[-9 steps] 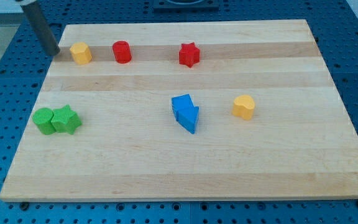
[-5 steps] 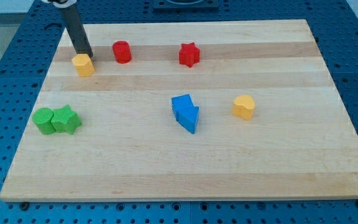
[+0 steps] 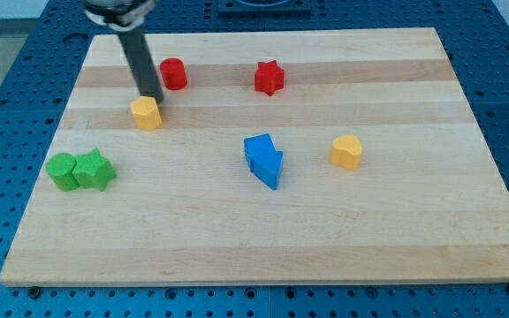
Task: Push the yellow hexagon down and right
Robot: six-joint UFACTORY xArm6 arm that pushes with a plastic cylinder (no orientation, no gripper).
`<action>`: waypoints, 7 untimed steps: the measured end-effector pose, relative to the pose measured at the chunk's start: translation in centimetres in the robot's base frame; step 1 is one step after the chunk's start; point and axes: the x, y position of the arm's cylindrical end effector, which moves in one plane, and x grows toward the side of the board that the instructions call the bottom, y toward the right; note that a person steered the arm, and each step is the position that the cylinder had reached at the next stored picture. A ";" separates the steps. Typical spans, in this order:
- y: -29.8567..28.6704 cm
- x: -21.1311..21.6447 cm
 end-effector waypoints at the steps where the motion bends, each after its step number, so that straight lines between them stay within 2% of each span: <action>1: -2.2 -0.3; 3: -9.1 0.3; 4: -6.3 2.4; 6: 6.9 2.0; 7: 10.3 2.1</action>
